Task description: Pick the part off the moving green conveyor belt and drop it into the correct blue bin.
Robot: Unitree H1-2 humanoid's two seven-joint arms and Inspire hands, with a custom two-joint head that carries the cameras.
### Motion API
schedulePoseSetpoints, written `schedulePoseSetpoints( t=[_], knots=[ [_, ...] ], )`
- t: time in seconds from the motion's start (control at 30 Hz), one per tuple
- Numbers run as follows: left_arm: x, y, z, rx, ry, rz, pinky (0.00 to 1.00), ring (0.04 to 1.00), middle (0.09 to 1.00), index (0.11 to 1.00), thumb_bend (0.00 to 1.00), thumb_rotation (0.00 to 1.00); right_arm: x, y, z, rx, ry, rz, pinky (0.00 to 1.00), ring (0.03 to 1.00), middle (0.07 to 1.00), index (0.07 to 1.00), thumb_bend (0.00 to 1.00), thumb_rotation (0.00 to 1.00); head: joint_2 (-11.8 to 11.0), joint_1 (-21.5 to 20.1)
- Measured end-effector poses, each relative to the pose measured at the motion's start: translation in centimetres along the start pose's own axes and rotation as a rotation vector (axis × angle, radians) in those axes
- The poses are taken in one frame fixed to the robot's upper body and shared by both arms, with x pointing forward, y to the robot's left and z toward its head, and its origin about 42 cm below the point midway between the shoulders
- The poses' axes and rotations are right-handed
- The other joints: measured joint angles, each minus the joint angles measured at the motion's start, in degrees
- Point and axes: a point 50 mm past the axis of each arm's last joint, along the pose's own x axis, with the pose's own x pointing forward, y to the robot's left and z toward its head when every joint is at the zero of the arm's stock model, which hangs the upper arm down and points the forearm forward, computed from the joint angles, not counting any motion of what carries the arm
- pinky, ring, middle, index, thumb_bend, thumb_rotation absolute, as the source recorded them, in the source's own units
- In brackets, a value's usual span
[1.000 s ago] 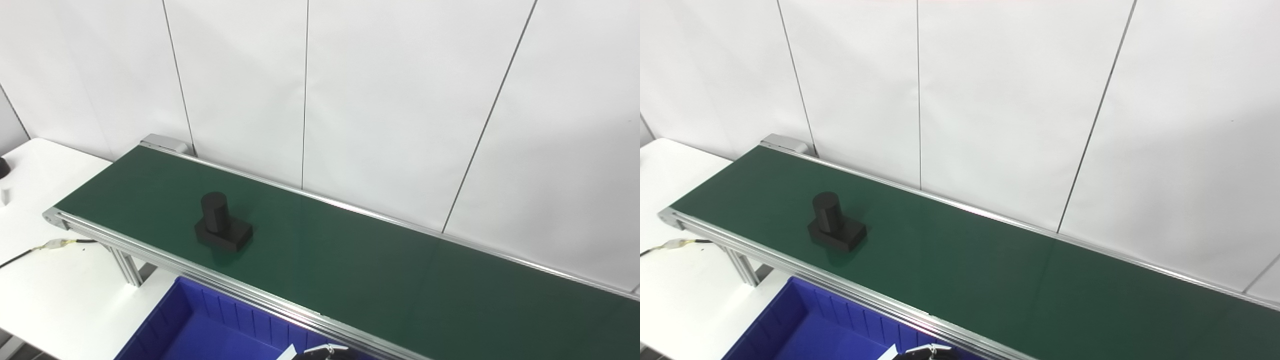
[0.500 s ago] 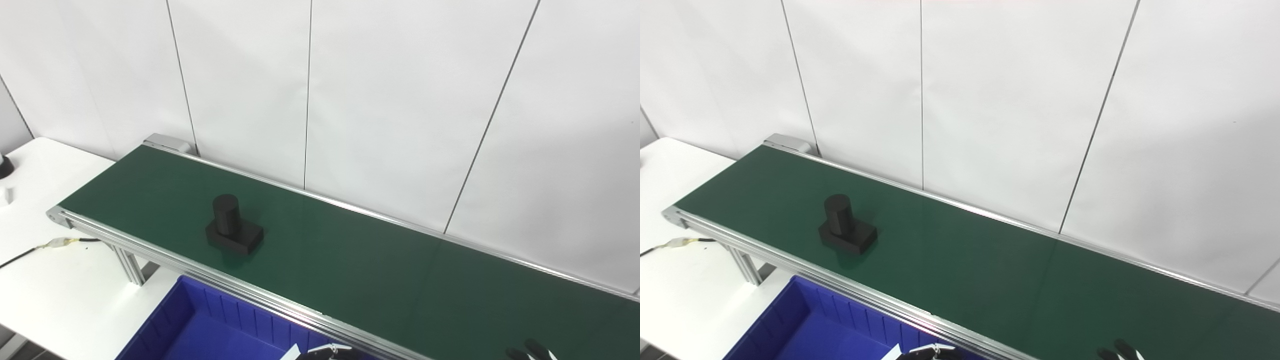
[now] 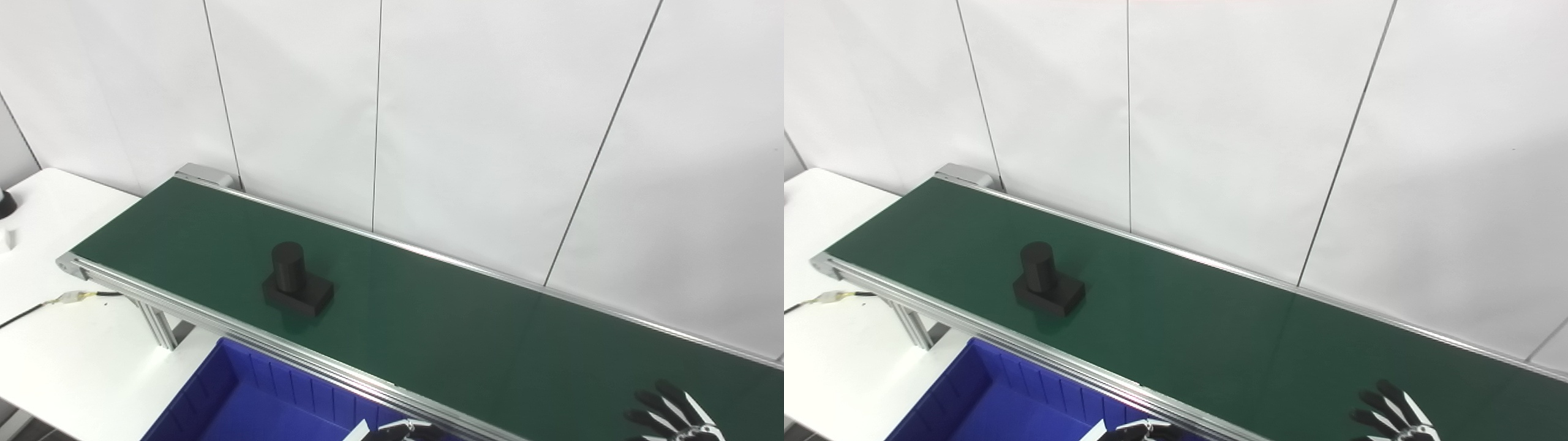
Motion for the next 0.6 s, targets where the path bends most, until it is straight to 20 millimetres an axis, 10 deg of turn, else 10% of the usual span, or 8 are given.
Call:
schedulePoseSetpoints(
  t=[0.6],
  knots=[
    [0.5, 0.0, -0.2, 0.002, 0.003, 0.005, 0.54, 0.673, 0.777, 0.778, 0.98, 0.17, 2.7, 0.0, 1.4, -0.059, -0.027, 0.031, 0.55, 0.708, 0.783, 0.845, 0.77, 0.36, -0.35, -0.26]
  ],
)
